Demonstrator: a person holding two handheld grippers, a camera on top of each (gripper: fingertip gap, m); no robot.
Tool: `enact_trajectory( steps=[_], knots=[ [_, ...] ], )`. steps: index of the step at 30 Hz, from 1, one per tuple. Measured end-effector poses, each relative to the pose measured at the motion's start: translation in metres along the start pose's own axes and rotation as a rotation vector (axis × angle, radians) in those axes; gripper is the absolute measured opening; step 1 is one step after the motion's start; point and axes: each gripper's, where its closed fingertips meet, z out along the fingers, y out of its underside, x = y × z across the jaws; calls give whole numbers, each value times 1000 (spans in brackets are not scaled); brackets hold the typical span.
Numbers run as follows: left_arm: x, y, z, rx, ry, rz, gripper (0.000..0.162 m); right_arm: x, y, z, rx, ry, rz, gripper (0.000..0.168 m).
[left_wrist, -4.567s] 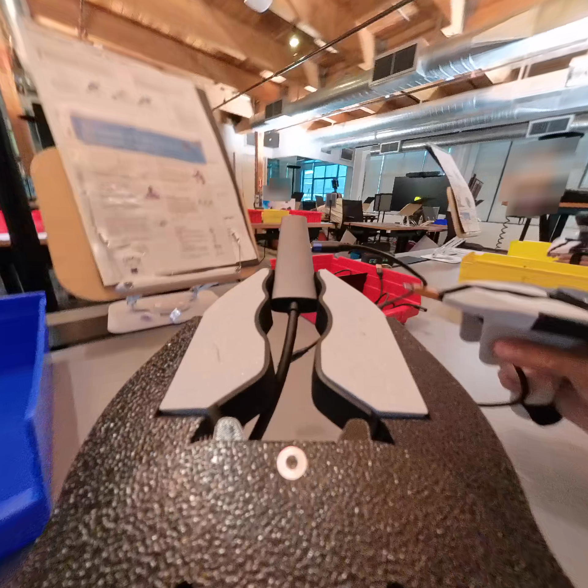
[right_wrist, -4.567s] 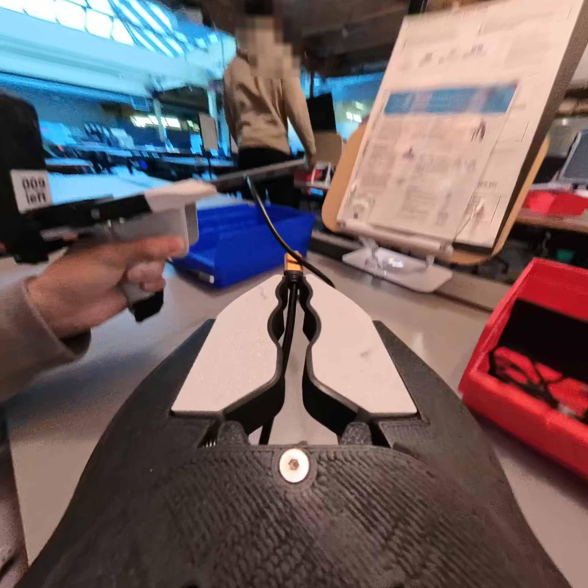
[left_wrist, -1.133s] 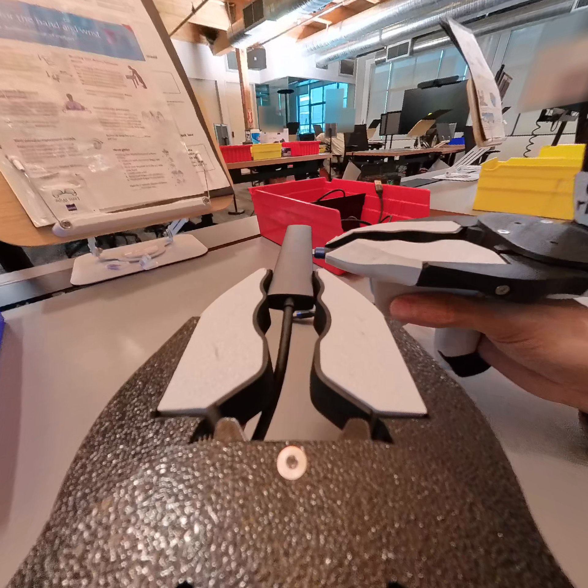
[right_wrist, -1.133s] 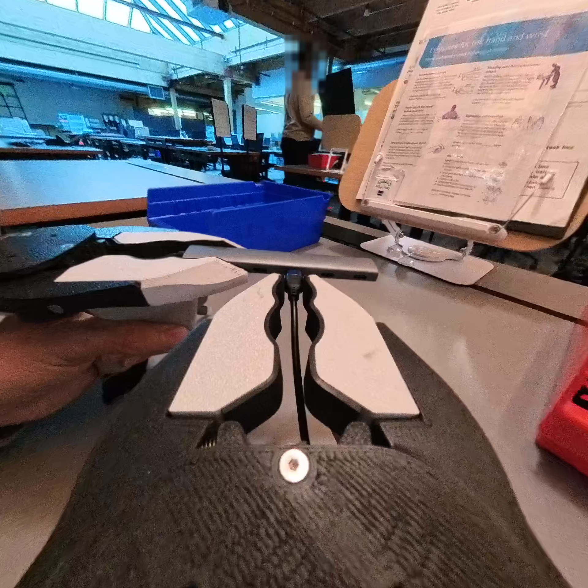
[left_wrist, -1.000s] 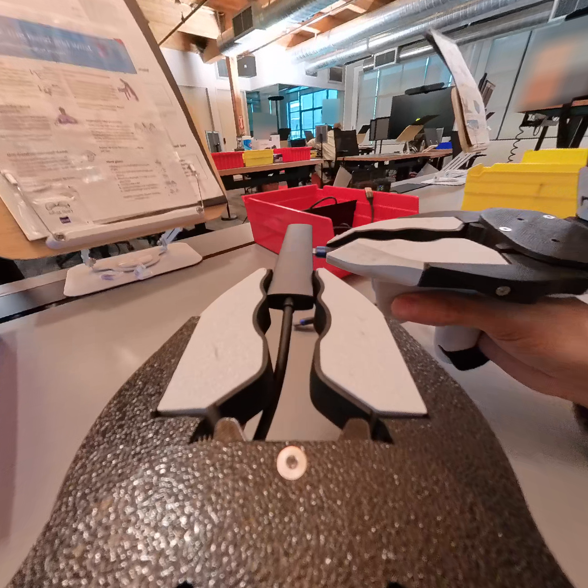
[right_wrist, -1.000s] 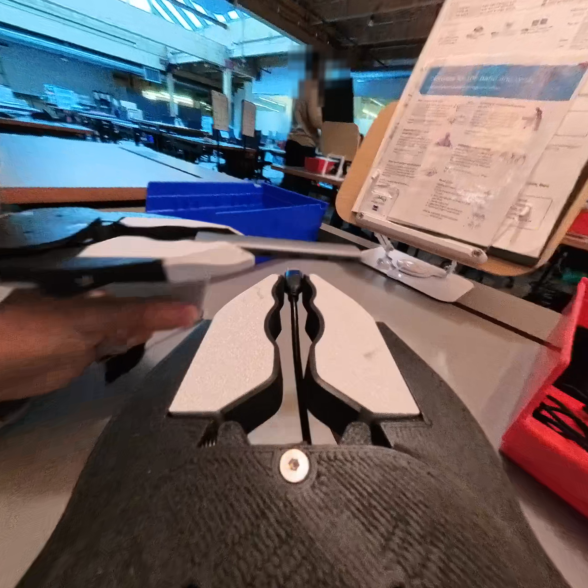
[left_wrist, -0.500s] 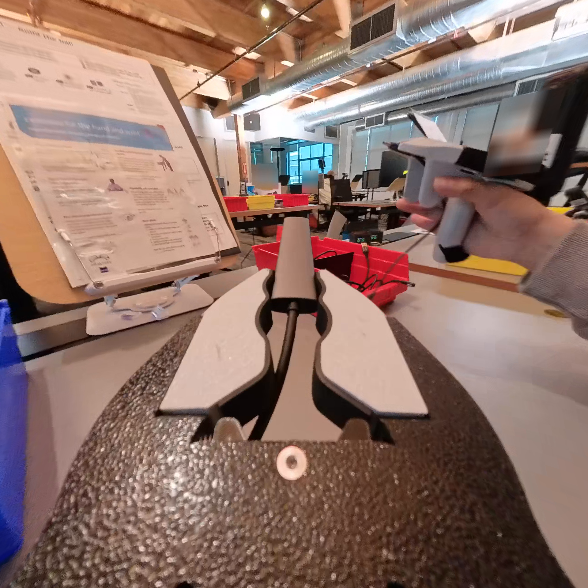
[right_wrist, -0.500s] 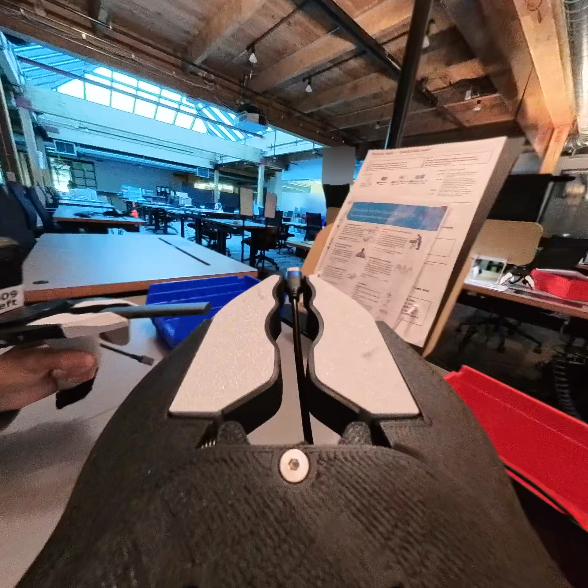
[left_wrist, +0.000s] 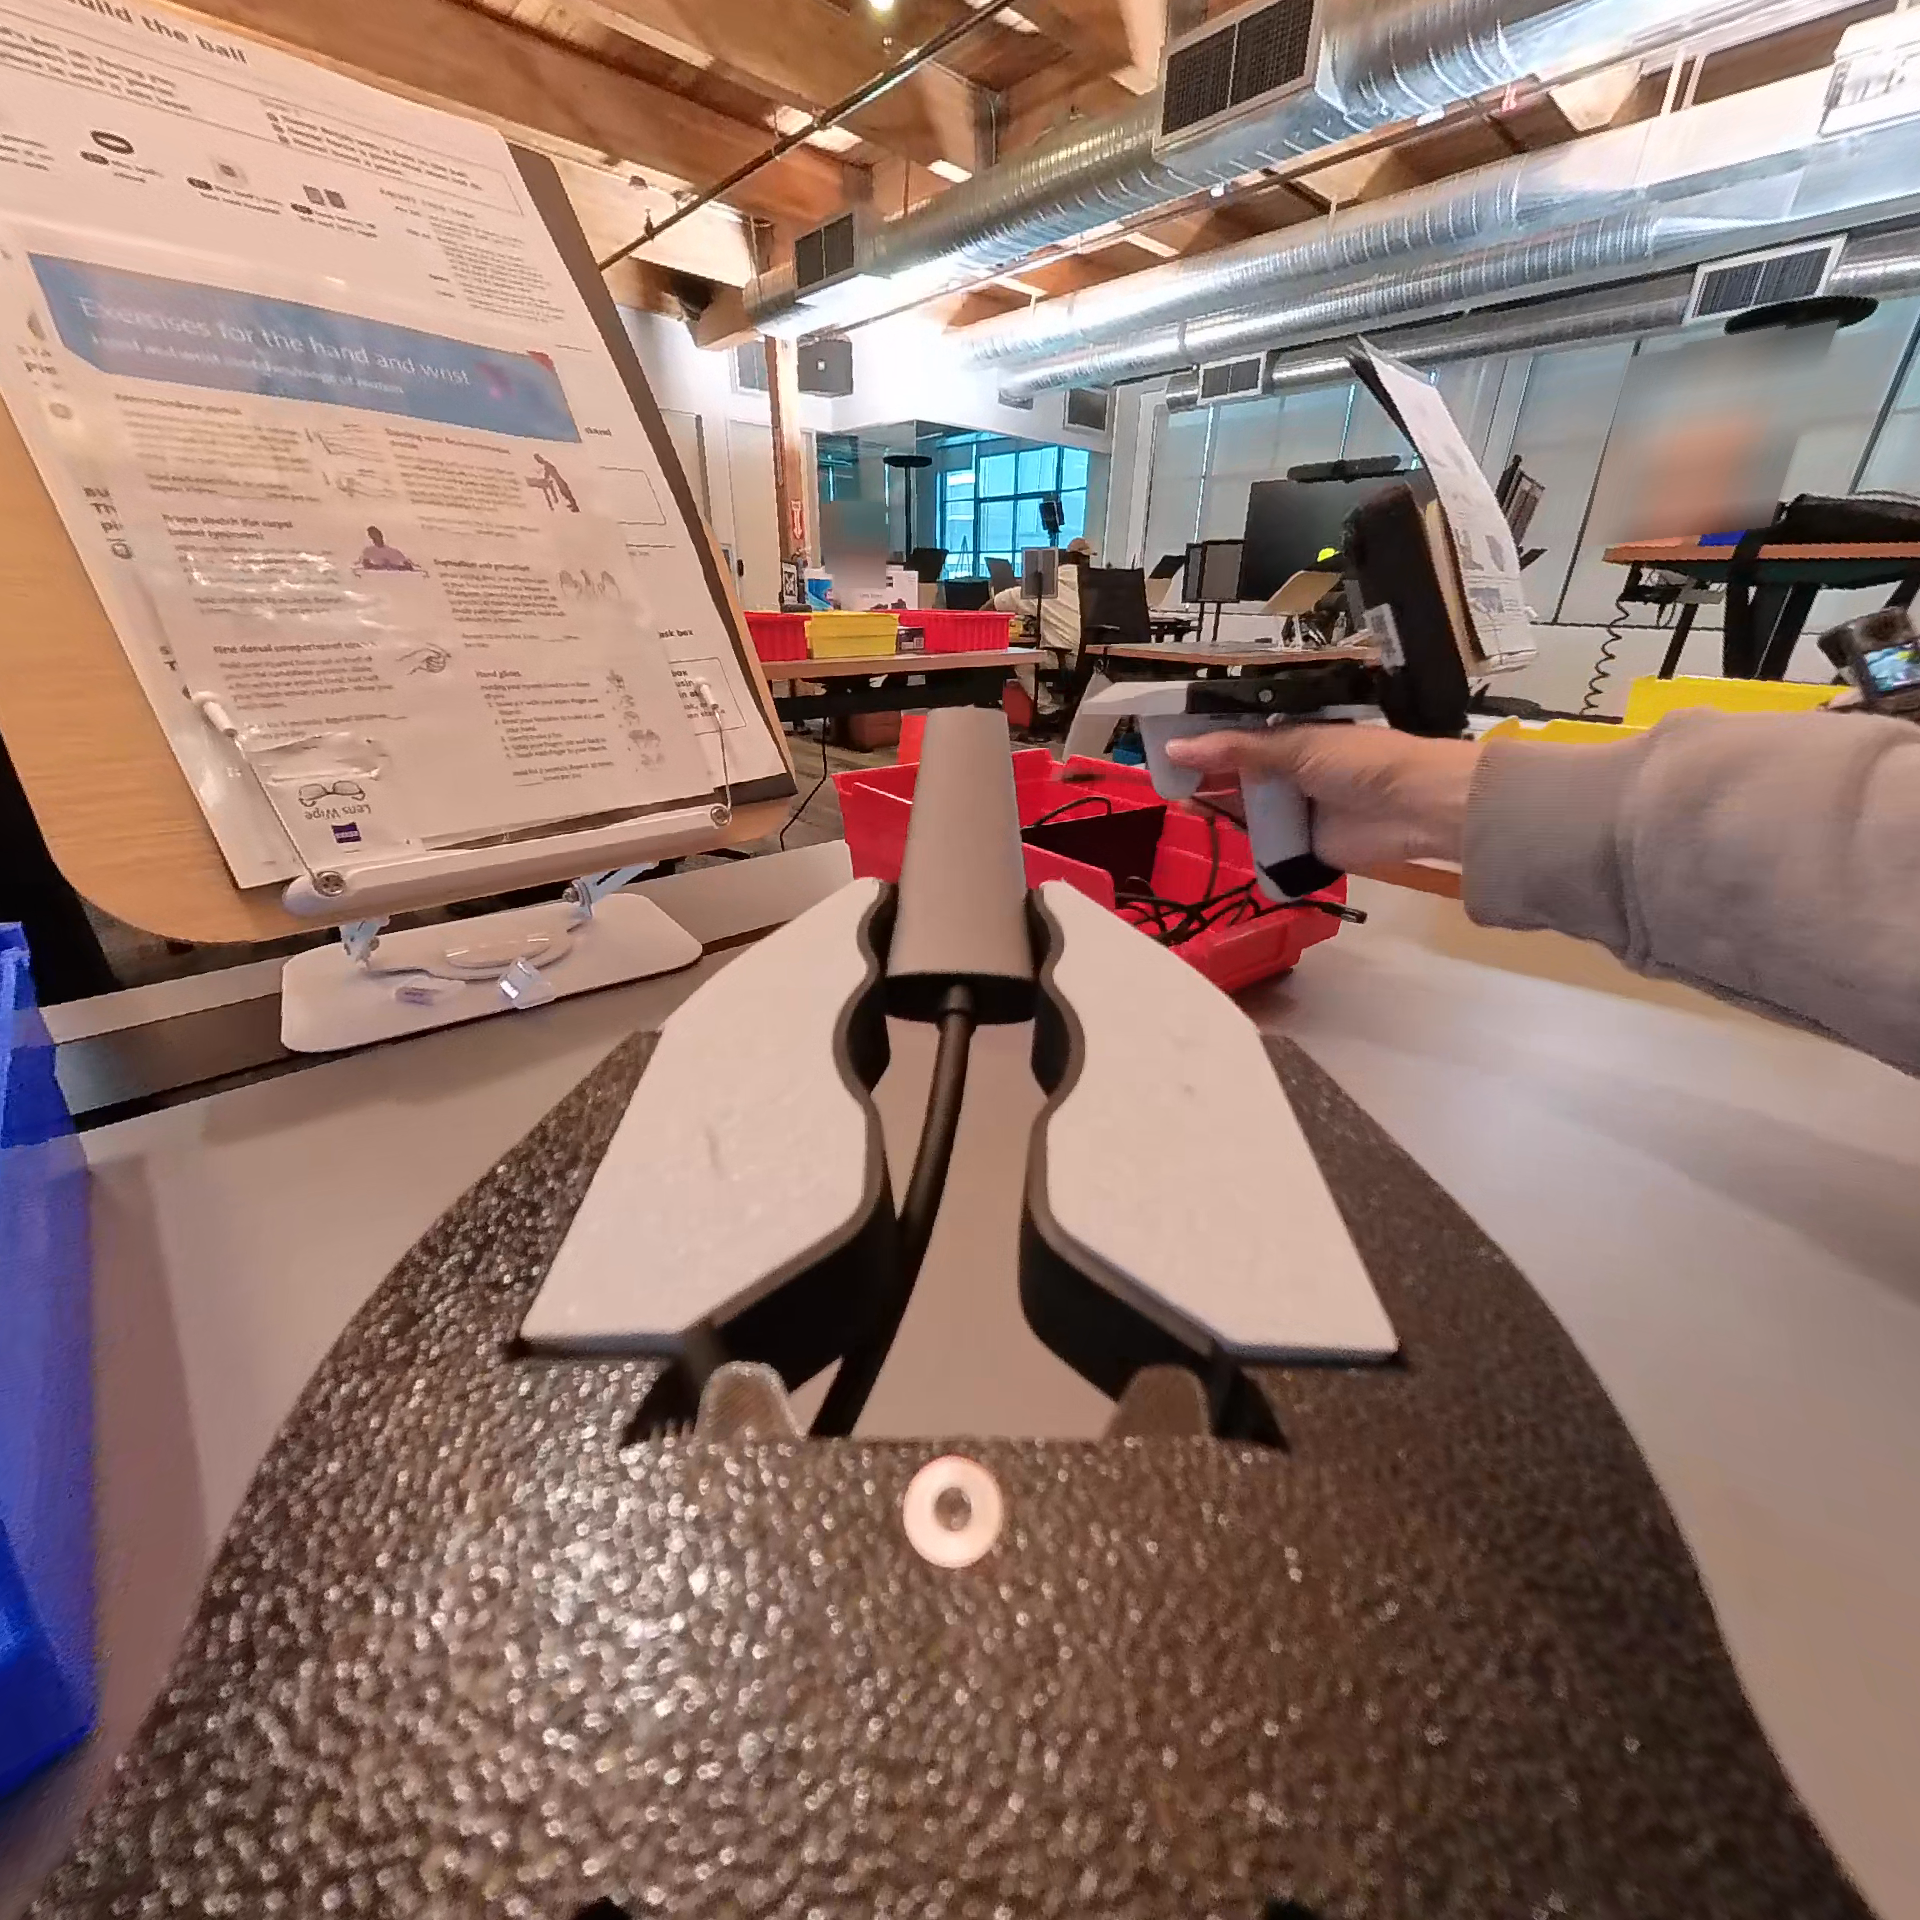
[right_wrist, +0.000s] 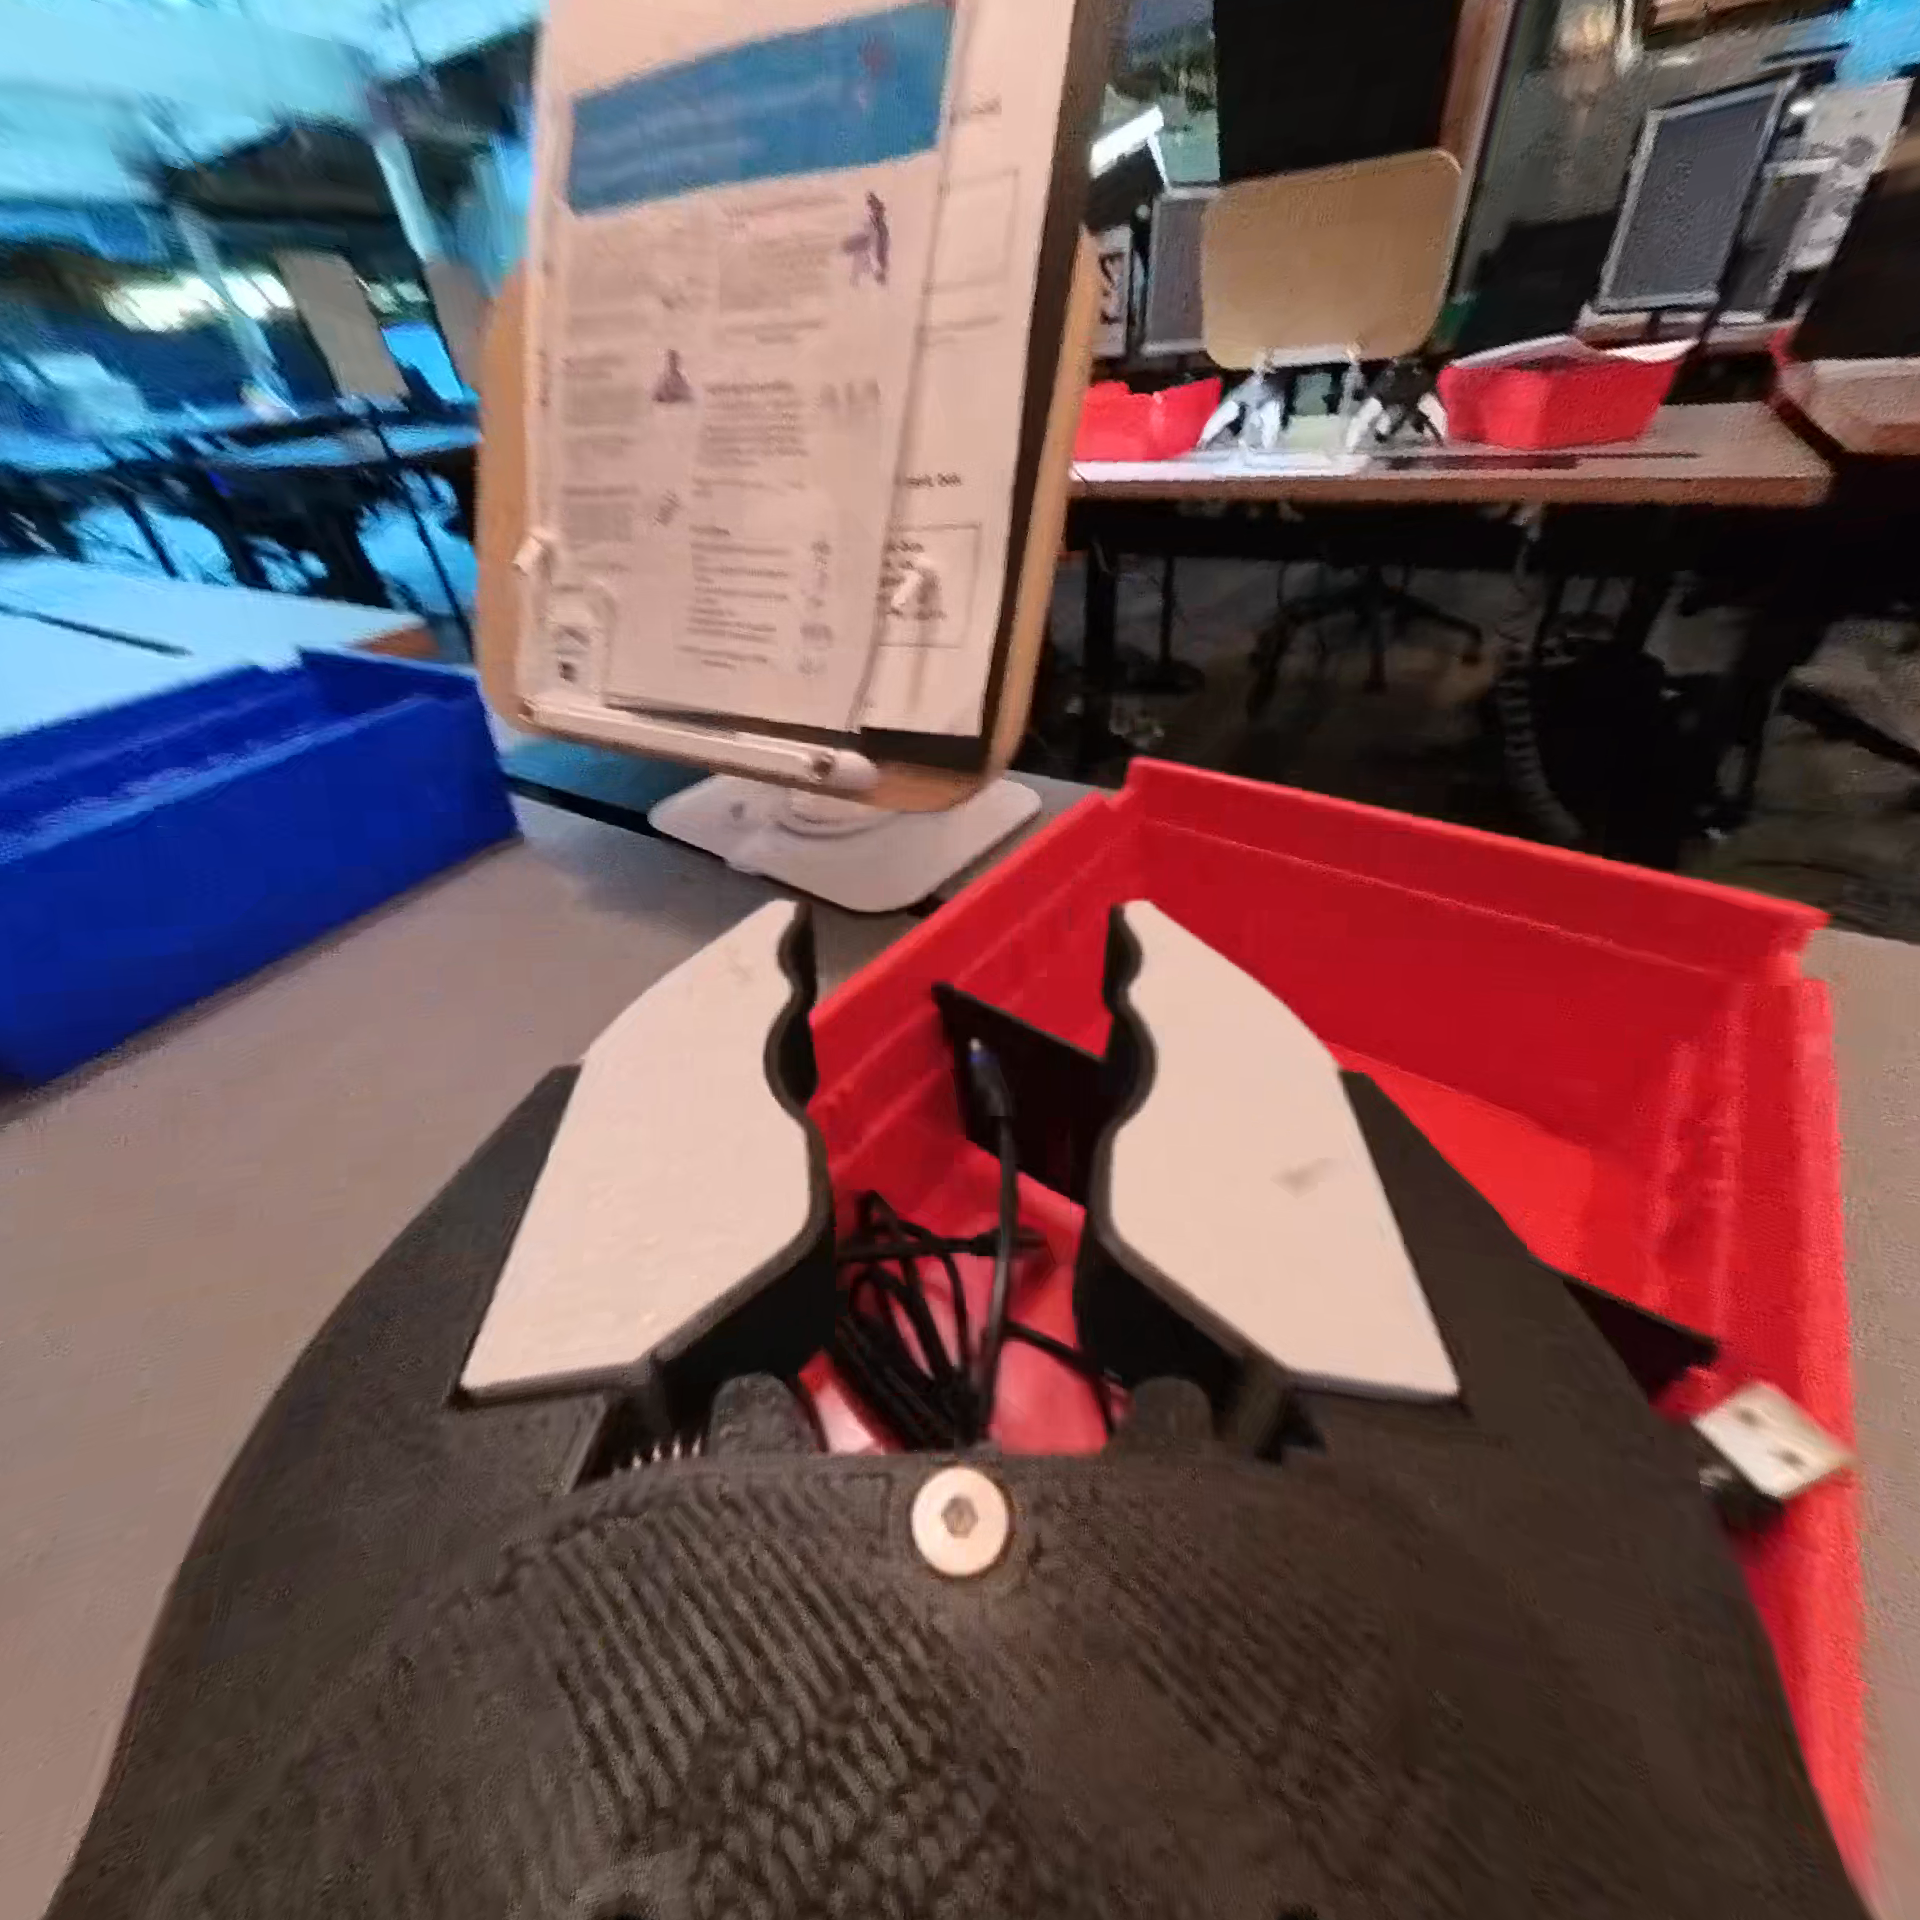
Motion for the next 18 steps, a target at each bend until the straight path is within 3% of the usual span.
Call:
enact_trajectory(
  steps=[3, 7, 9, 13, 18],
  knots=[
    [-1, 3, 1, -7, 5, -7, 23, 32, -2, -15, -161, 188, -205, 83],
    [3, 11, 4, -29, 56, -29, 23, 18, -21, -45, -207, 171, -356, 82],
    [9, 16, 6, -44, 110, -40, 23, -35, -20, -54, -159, -35, -385, 80],
    [34, 20, 4, -37, 321, -92, 23, -180, 11, -86, -95, -578, -186, 72],
    [66, 18, -14, 8, 613, -142, 23, -273, 22, -114, 74, -862, -34, 67]
  ],
)
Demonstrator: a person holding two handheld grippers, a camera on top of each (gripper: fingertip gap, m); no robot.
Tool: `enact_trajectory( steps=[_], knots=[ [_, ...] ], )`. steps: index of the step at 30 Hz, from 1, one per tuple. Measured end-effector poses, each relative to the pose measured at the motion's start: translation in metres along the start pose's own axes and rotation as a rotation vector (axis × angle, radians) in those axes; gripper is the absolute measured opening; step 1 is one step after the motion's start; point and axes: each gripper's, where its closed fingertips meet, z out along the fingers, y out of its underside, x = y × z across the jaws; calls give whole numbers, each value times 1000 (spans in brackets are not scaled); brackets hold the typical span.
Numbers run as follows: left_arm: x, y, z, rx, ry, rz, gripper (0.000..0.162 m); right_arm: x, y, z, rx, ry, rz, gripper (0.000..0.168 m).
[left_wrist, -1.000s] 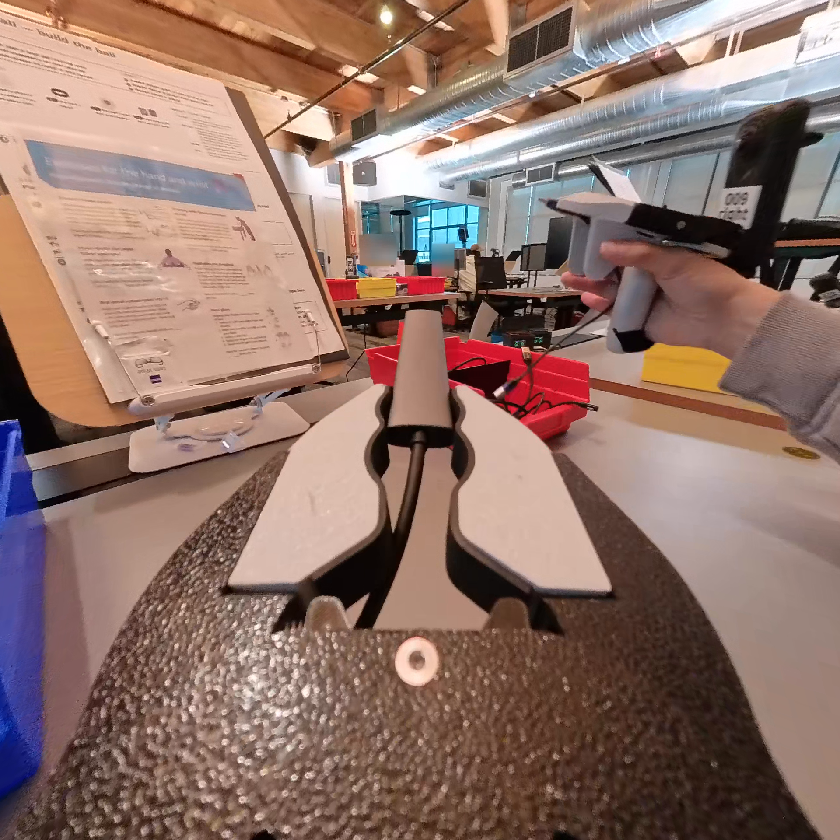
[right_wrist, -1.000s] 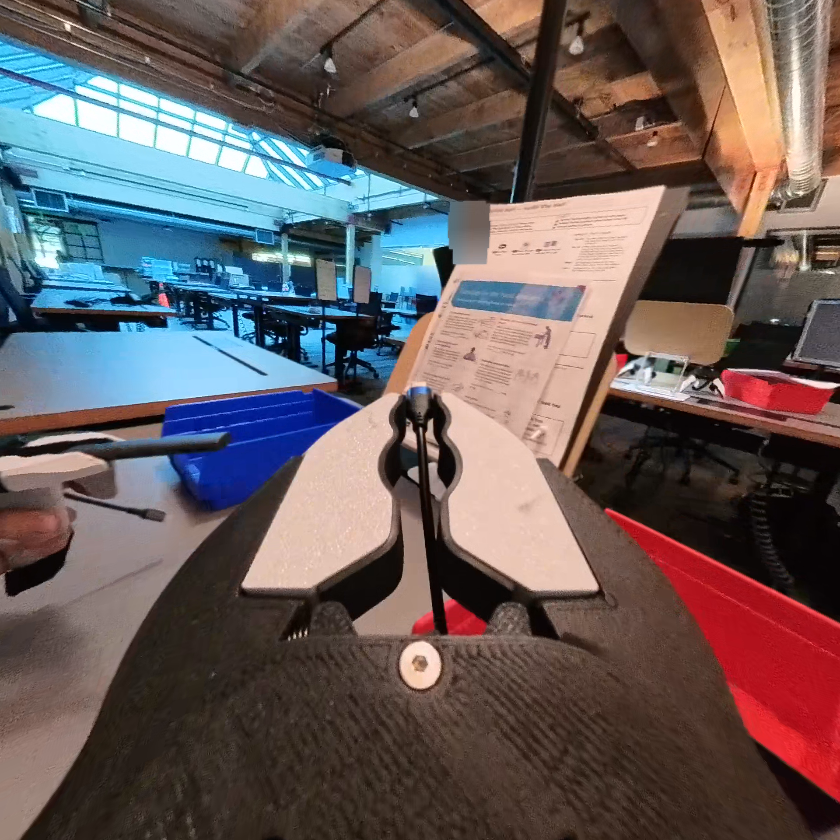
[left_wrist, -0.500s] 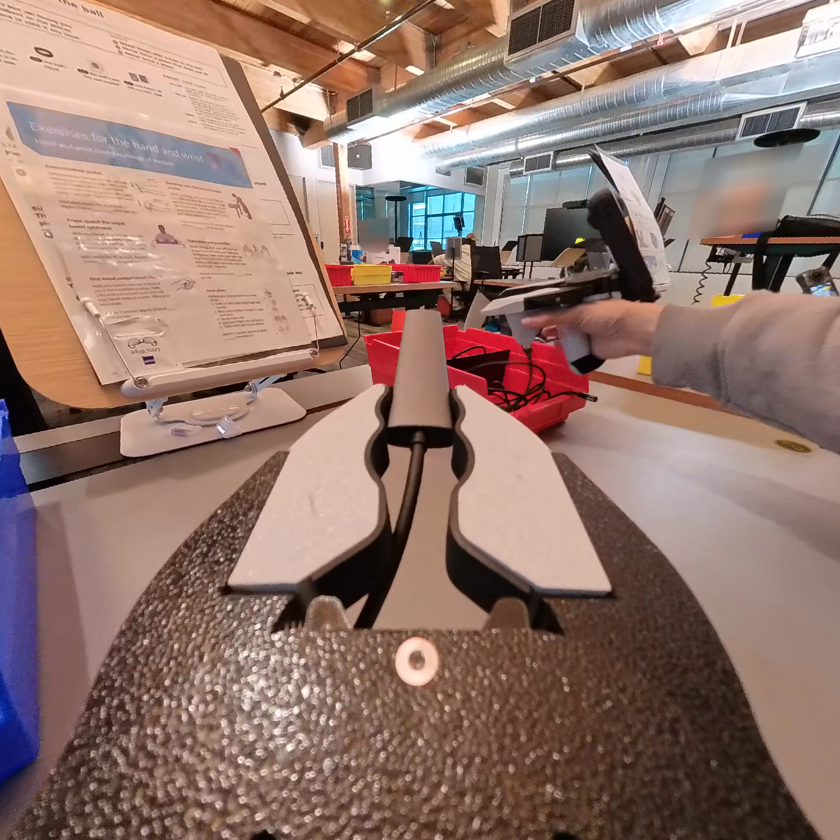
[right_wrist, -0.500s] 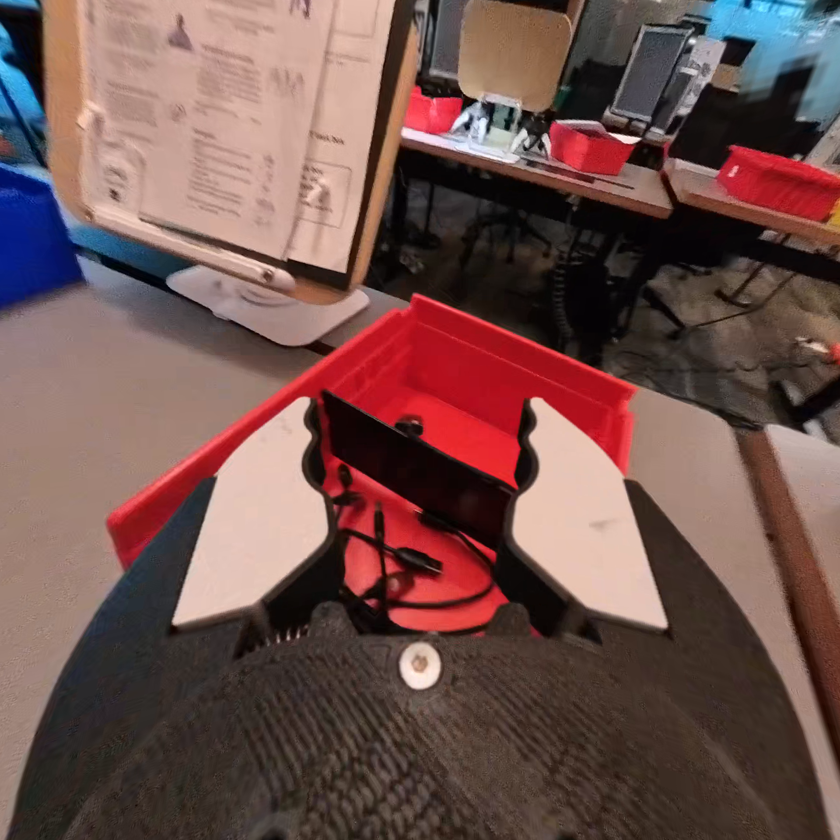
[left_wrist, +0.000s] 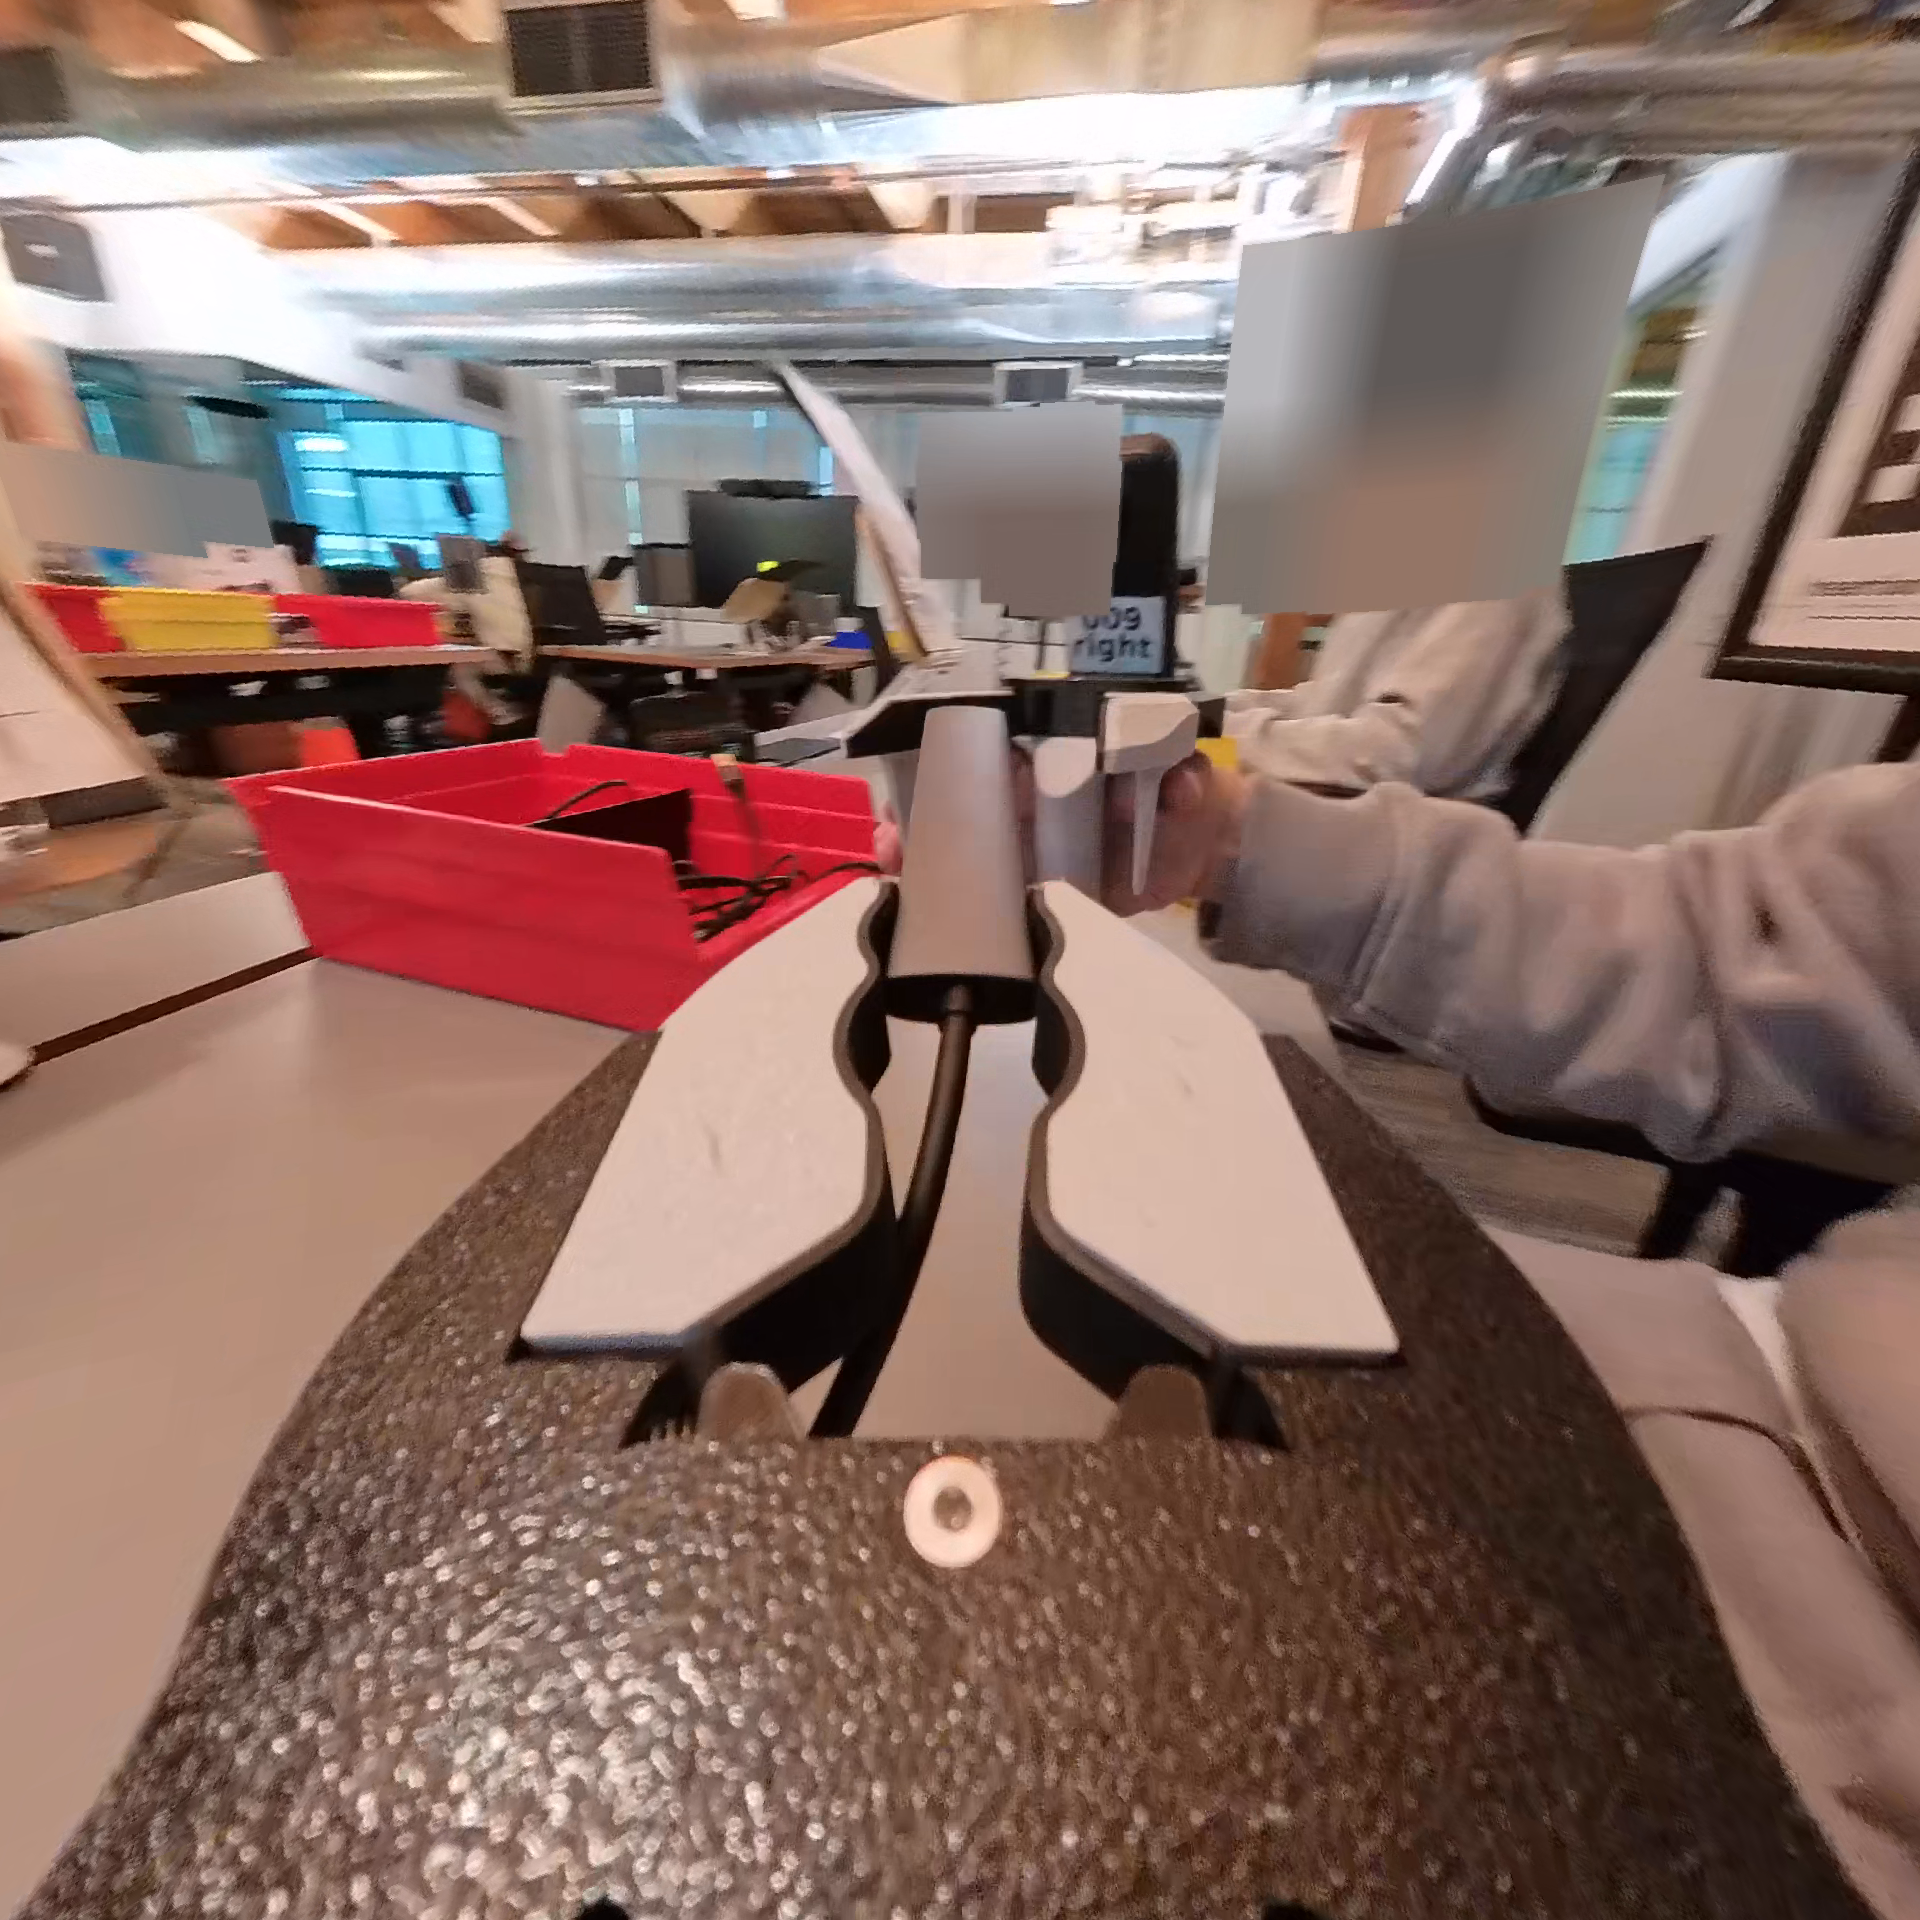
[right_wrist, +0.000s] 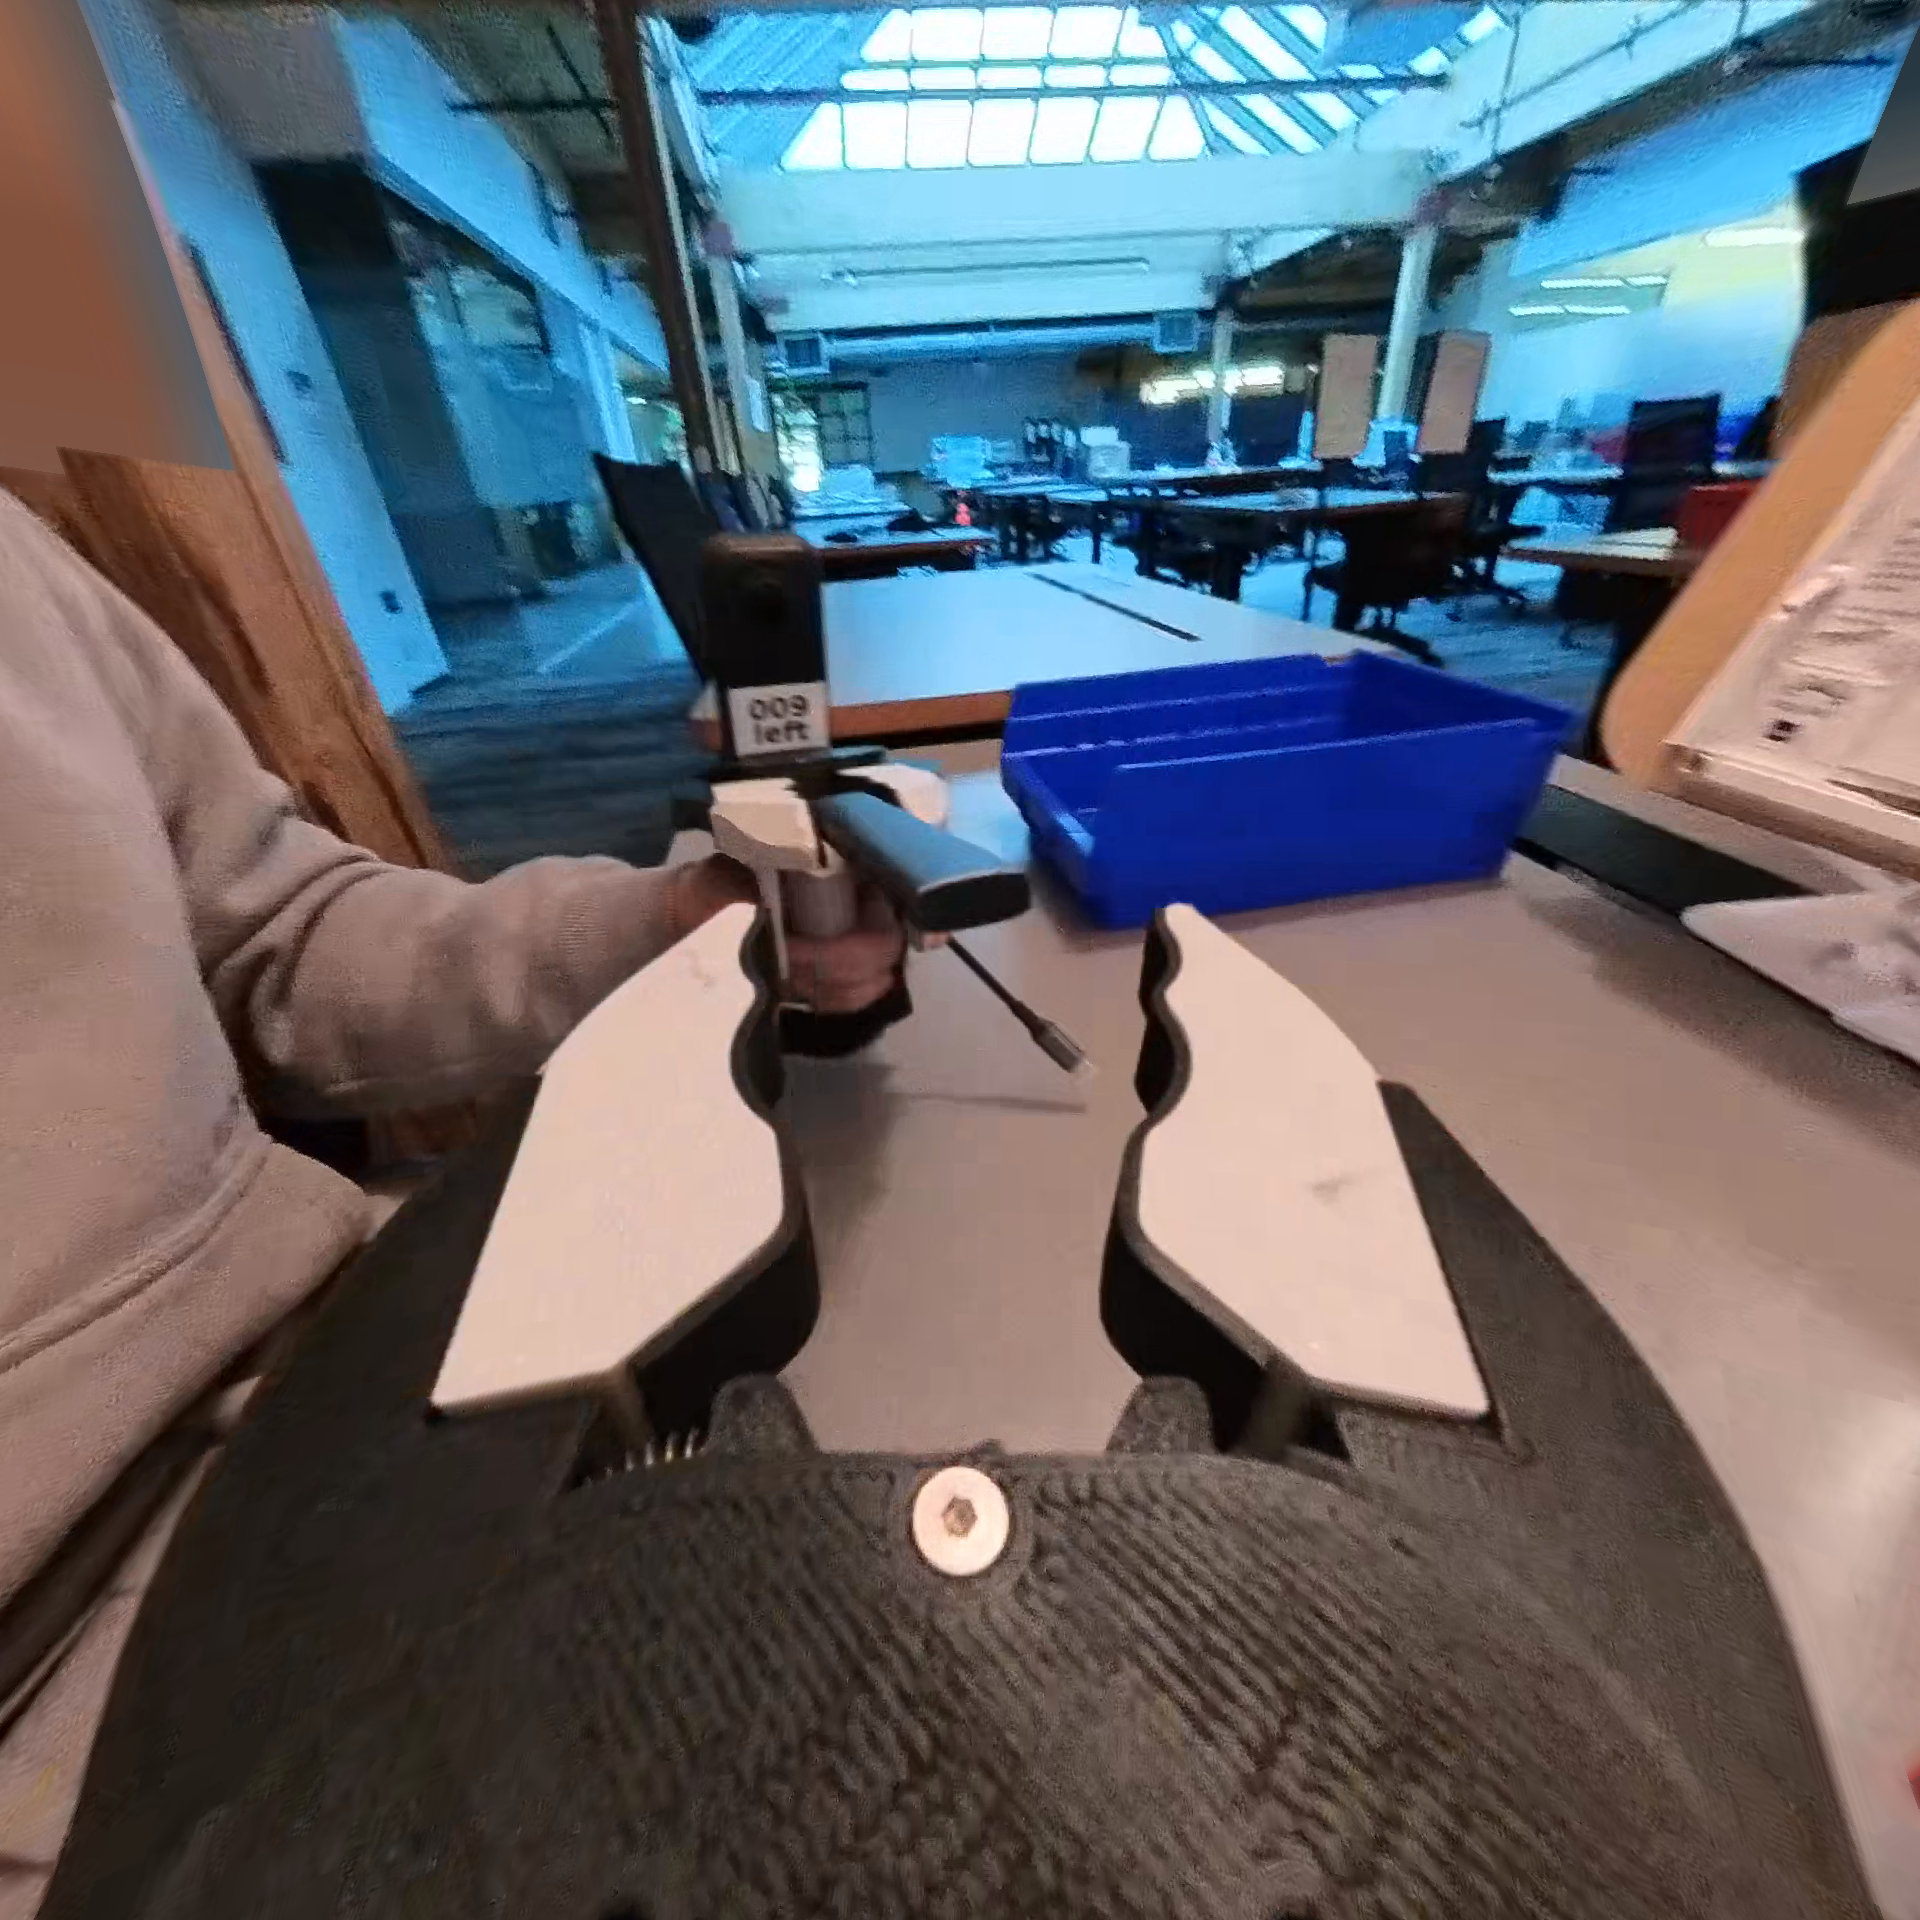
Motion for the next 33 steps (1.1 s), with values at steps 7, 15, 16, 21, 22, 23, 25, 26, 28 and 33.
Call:
enact_trajectory(
  steps=[7, 15, 16, 21, 22, 23, 25, 26, 28, 33],
  knots=[
    [27, 11, -1, -79, 191, 25, 23, -52, 18, 17, -57, -224, -1, 41],
    [30, 19, 2, -104, 201, 33, 23, -47, 29, 18, -128, -163, -48, 25],
    [30, 19, 2, -100, 201, 38, 23, -47, 29, 18, -131, -157, -48, 25],
    [17, 5, 7, -11, 68, 68, 73, -36, 19, 10, -115, -102, -70, 25],
    [13, -1, 6, 6, 25, 99, 83, -30, 14, 6, -106, -78, -79, 25],
    [8, -9, 6, 22, -29, 137, 95, -24, 7, 0, -98, -56, -87, 25],
    [-6, -25, 1, 52, -180, 255, 109, -5, -10, -13, -88, 20, -123, 25],
    [-15, -35, -4, 72, -280, 324, 112, 5, -21, -20, -78, 51, -148, 25],
    [-27, -51, -15, 110, -431, 424, 111, 34, -49, -36, -60, 174, -210, 25],
    [-33, -28, -10, 26, -422, 422, 103, 146, -116, -97, -14, 648, -280, 25]
  ],
)
